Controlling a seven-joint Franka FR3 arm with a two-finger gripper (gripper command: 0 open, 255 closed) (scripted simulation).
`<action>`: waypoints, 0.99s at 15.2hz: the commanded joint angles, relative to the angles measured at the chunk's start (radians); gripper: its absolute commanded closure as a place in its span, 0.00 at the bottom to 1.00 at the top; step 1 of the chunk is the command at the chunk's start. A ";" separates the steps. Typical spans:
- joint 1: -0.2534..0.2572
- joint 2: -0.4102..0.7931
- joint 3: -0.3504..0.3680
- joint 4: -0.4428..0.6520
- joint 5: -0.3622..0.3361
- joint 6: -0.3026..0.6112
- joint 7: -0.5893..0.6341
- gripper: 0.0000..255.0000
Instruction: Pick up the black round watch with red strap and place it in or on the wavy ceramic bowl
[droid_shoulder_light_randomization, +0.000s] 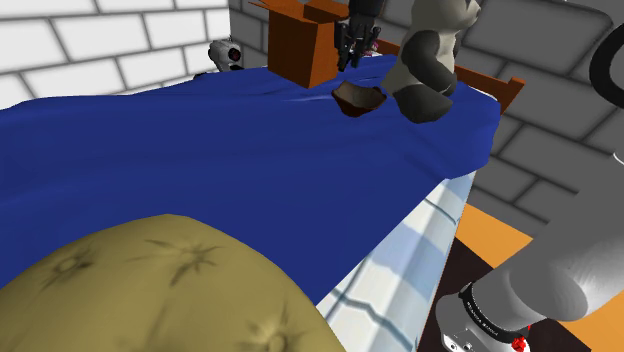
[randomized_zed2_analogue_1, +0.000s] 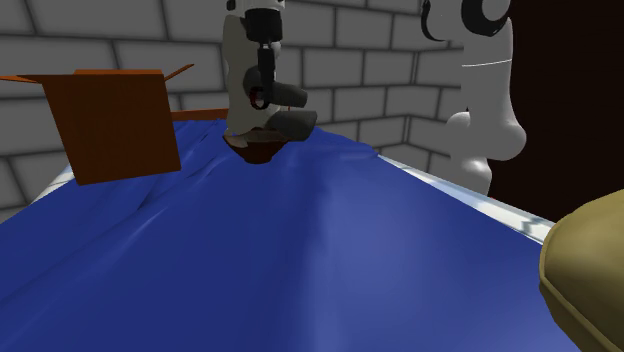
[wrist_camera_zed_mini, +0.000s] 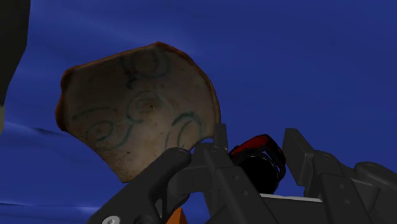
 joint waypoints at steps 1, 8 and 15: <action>-0.026 0.018 -0.018 0.032 0.001 -0.017 -0.045 1.00; -0.108 0.073 -0.072 0.104 0.006 -0.041 -0.180 1.00; -0.109 0.045 -0.073 -0.031 0.008 0.066 -0.186 1.00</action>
